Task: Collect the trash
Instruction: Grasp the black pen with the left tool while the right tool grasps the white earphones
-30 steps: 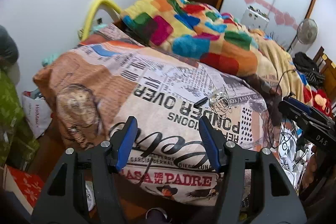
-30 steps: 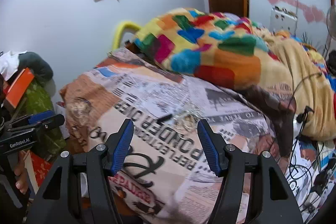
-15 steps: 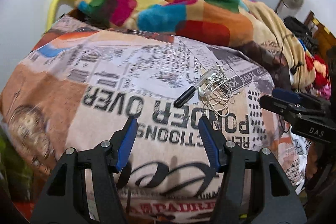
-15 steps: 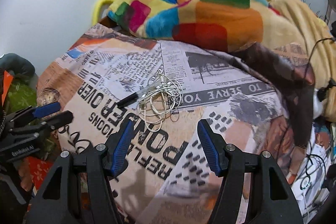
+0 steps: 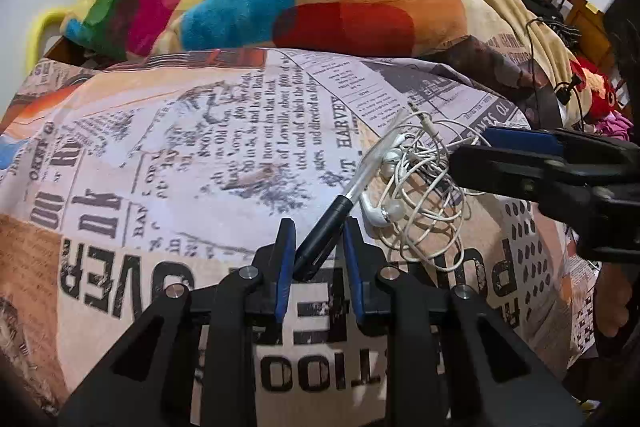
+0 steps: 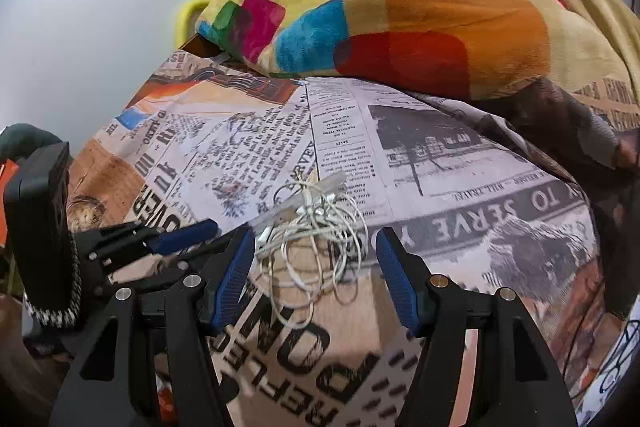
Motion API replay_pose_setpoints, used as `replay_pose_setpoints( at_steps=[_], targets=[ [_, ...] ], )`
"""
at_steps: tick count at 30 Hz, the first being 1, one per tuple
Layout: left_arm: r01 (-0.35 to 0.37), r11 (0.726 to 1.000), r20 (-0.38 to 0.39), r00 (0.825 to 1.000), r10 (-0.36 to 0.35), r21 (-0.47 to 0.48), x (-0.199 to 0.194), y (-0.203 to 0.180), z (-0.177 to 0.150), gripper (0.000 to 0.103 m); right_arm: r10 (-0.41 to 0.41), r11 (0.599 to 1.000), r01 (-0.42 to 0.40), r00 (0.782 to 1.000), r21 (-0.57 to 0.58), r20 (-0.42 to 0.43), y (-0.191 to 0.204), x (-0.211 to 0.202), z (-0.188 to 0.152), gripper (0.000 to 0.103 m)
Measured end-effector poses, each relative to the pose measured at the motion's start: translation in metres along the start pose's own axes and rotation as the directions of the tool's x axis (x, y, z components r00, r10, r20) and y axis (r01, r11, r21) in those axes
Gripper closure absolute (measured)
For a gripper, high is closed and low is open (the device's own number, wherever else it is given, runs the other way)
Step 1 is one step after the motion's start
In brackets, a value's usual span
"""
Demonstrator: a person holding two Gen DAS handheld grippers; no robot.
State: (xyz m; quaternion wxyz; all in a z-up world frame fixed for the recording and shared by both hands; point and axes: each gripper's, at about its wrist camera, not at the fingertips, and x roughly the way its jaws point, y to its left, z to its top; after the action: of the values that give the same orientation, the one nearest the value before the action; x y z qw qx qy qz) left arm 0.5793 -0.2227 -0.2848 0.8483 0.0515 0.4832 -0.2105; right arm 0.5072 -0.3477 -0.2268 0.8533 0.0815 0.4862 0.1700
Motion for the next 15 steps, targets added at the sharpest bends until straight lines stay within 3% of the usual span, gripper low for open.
replay_pose_setpoints(
  at_steps=[4, 10, 15],
  targets=[
    [0.040, 0.999, 0.013, 0.999, -0.040, 0.013, -0.001, -0.001, -0.003, 0.083, -0.030, 0.999, 0.030, 0.999, -0.020, -0.024, -0.002, 0.018, 0.000, 0.046],
    [0.072, 0.997, 0.004, 0.997, -0.072, 0.008, -0.006, -0.002, -0.013, 0.091, -0.079, 0.993, 0.078, 0.997, -0.085, -0.007, 0.005, 0.026, -0.006, 0.061],
    [0.116, 0.993, -0.008, 0.993, -0.116, -0.010, -0.024, 0.000, -0.035, 0.095, -0.160, 0.976, 0.162, 0.987, -0.144, 0.030, 0.010, 0.028, -0.008, 0.089]
  ],
)
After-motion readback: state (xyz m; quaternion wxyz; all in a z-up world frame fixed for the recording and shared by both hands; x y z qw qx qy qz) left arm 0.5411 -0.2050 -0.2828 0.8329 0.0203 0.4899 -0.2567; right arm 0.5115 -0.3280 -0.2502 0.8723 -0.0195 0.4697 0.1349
